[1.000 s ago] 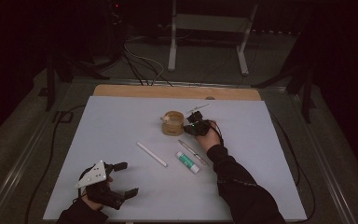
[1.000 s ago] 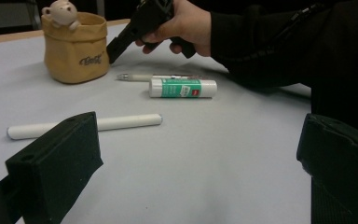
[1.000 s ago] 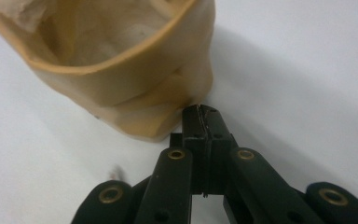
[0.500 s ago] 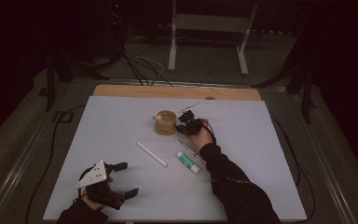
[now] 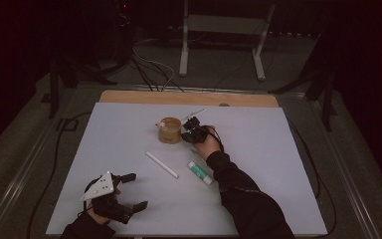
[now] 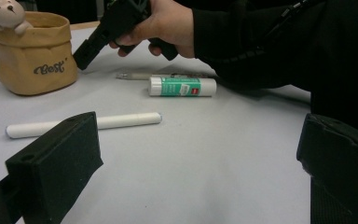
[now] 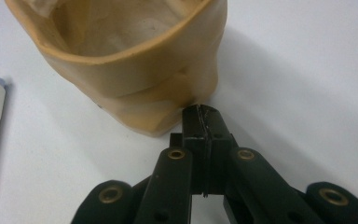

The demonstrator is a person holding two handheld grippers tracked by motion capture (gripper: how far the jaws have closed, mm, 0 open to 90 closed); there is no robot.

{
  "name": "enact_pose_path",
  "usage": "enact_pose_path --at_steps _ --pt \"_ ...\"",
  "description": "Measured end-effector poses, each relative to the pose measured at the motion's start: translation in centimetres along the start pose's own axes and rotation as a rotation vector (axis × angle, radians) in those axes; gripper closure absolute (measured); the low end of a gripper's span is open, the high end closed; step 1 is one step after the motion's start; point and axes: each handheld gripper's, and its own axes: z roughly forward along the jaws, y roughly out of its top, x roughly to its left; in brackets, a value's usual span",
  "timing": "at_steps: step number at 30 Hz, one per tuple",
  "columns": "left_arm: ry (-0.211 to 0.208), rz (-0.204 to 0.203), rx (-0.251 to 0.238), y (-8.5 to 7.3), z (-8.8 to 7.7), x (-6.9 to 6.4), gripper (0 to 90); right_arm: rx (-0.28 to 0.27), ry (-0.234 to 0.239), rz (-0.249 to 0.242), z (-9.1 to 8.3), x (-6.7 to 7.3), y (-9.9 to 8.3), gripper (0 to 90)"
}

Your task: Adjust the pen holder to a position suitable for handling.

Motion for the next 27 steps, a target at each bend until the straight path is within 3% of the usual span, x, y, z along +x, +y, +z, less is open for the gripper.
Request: enact_pose_path --at_steps 8,21,27 --pt "-0.001 0.000 -0.003 0.0 0.0 0.0 0.2 -0.003 -0.006 -0.005 -0.4 -0.1 -0.1 90.0" --pt "0.001 0.000 -0.001 0.0 0.0 0.0 0.2 -0.045 0.009 -0.010 -3.2 0.0 -0.5 89.8" --pt "0.000 0.000 -0.001 0.0 0.0 0.0 0.2 -0.054 0.020 -0.008 -4.0 0.1 -0.9 85.6"
